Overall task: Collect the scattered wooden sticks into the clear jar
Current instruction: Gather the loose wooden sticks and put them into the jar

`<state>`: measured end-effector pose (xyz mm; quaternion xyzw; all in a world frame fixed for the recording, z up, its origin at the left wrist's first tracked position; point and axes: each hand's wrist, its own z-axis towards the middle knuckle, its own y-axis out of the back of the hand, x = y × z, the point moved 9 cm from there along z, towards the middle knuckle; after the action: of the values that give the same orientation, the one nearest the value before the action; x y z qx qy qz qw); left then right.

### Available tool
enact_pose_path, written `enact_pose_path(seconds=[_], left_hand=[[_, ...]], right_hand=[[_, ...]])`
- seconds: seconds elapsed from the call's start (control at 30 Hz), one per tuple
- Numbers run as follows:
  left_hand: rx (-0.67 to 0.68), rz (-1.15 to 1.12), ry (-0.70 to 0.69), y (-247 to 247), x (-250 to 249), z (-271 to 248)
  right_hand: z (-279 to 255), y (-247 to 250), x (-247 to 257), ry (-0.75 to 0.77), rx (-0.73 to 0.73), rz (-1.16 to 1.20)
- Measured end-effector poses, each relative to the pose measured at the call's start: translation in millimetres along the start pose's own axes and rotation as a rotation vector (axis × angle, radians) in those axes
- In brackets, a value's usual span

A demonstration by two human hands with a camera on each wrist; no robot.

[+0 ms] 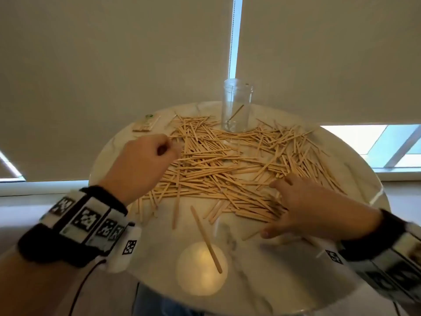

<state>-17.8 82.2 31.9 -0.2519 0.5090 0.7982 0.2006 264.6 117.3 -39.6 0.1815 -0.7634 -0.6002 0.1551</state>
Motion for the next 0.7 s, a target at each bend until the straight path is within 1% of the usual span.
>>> enact_pose_path(seconds=[0.07,0.13,0.17,0.23,0.33,0.4,0.47,0.57,0.63,0.7], left_hand=[[0.228,0.141,0.032,-32,9,9],[0.465,0.355,0.080,-65,28,10],[0.544,0.453,0.114,-77,40,11],[0.634,0.555,0.168,-92,55,13],[0.664,0.585,0.147,-104,54,26],[0.623,0.589,0.096,-106,48,40],[0.599,0.625,0.073,-107,46,47],[0.571,0.745,0.067,-105,46,52],[0.598,0.771,0.017,-112,41,52],[0.629,0.733,-0.040,-123,35,52]], right_hand=[[15,-8,6,0.014,0.088,-0.090],[25,-13,10,0.041,0.142,-0.085],[32,-13,11,0.063,0.154,-0.061],[40,-12,11,0.086,0.195,-0.027],[54,-9,14,0.128,0.230,-0.029],[62,-5,18,0.163,0.228,-0.071],[69,1,22,0.194,0.200,-0.134],[74,8,26,0.206,0.132,-0.216],[75,8,27,0.196,0.136,-0.210],[76,8,28,0.196,0.142,-0.208]])
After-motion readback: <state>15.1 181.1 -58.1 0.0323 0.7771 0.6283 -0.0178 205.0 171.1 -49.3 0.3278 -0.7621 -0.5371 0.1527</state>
